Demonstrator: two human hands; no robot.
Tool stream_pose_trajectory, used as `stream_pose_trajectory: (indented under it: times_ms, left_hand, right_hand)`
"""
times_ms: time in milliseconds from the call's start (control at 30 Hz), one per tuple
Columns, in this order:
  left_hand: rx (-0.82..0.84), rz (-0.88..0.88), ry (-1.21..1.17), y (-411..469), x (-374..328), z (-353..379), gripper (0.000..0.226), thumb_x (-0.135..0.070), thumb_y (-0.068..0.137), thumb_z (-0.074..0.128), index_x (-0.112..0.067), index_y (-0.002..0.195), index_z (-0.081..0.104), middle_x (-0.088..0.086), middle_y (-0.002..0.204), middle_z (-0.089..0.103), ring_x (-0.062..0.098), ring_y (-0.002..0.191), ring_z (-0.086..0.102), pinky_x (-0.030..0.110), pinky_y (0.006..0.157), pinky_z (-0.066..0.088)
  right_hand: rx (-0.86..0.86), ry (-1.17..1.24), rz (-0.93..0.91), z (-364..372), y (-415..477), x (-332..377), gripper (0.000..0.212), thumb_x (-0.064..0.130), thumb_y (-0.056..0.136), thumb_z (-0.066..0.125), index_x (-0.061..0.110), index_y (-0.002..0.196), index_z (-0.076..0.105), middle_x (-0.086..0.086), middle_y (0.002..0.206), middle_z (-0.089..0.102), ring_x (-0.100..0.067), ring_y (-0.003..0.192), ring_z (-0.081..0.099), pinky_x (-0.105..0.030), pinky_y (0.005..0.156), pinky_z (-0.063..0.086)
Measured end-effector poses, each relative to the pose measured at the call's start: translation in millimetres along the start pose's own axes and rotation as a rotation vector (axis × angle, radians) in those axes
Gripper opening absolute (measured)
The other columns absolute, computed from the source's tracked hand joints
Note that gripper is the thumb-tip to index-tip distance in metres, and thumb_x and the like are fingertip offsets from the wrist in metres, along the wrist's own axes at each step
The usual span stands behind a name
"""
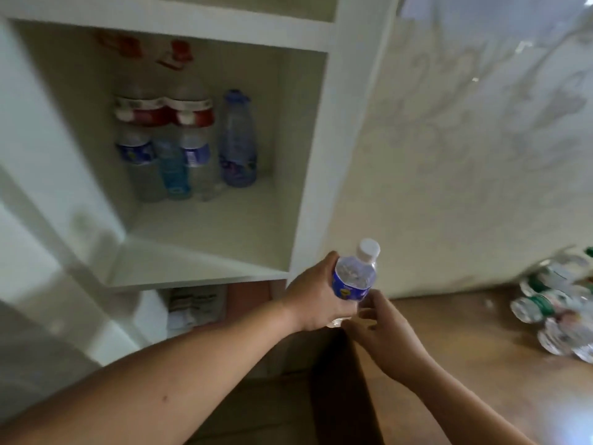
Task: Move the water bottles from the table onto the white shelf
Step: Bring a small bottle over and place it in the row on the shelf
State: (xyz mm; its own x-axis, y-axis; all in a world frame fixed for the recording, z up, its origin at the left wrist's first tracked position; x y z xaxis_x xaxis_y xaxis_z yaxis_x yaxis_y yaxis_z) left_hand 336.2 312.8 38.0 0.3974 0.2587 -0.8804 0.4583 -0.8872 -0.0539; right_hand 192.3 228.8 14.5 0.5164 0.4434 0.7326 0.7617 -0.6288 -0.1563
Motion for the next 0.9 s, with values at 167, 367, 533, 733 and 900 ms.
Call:
stream_pose_trajectory:
  times_ms: [167, 367, 533, 733, 900]
  left_hand:
    - [-0.100, -0.050, 0.024, -30, 29, -82, 0.061, -0.032, 0.075, 0.087, -0.044, 0.125, 0.054, -0.017, 0.111, 0.073, 0.006, 0.100, 0.070, 0.037, 0.091, 0.060]
    - [-0.248, -0.071, -0.002, -28, 58, -168, 0.054, -0.036, 0.074, 0.083, -0.040, 0.121, 0.057, -0.015, 0.105, 0.075, 0.008, 0.097, 0.072, 0.036, 0.091, 0.058]
    - [-0.346, -0.073, -0.004, 4, 83, -215, 0.067, -0.039, 0.072, 0.086, -0.032, 0.131, 0.056, -0.012, 0.118, 0.074, 0.011, 0.108, 0.071, 0.037, 0.098, 0.057]
    - [-0.418, -0.034, -0.093, 42, 106, -233, 0.065, -0.022, 0.079, 0.088, -0.037, 0.131, 0.053, -0.015, 0.118, 0.071, 0.009, 0.111, 0.068, 0.028, 0.096, 0.054]
    - [-0.557, -0.041, -0.057, 62, 137, -239, 0.064, -0.038, 0.090, 0.083, -0.029, 0.144, 0.050, -0.010, 0.130, 0.064, 0.009, 0.114, 0.062, 0.029, 0.095, 0.052]
  right_hand:
    - [0.038, -0.061, -0.094, 63, 27, 62, 0.049, 0.043, 0.087, 0.081, 0.043, 0.125, 0.050, 0.021, 0.125, 0.065, -0.002, 0.111, 0.065, -0.035, 0.095, 0.058]
    - [-0.010, 0.004, -0.194, 122, 67, 136, 0.051, 0.044, 0.090, 0.079, 0.037, 0.127, 0.045, 0.012, 0.124, 0.064, -0.011, 0.110, 0.067, -0.036, 0.089, 0.059]
    - [-0.093, -0.047, -0.225, 153, 132, 166, 0.067, 0.038, 0.092, 0.079, 0.021, 0.145, 0.041, -0.003, 0.137, 0.064, -0.026, 0.120, 0.066, -0.037, 0.092, 0.055]
    - [-0.131, 0.010, -0.227, 166, 188, 170, 0.068, 0.037, 0.093, 0.076, 0.027, 0.151, 0.040, 0.003, 0.144, 0.057, -0.020, 0.128, 0.060, -0.042, 0.106, 0.054]
    - [-0.186, 0.013, -0.202, 172, 224, 176, 0.063, 0.031, 0.094, 0.074, 0.025, 0.149, 0.043, -0.002, 0.138, 0.057, -0.024, 0.115, 0.064, -0.039, 0.092, 0.056]
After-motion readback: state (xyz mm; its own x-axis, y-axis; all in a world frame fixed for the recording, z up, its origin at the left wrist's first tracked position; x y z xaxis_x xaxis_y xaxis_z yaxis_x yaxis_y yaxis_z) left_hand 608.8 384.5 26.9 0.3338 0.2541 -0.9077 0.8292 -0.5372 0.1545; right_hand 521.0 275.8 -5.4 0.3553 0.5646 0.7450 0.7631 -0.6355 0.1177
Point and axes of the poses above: each hand's wrist, its own y-axis towards the middle knuckle, its own z-axis out of the palm, x = y × z, the point moved 7 cm from there along y, towards the middle knuckle
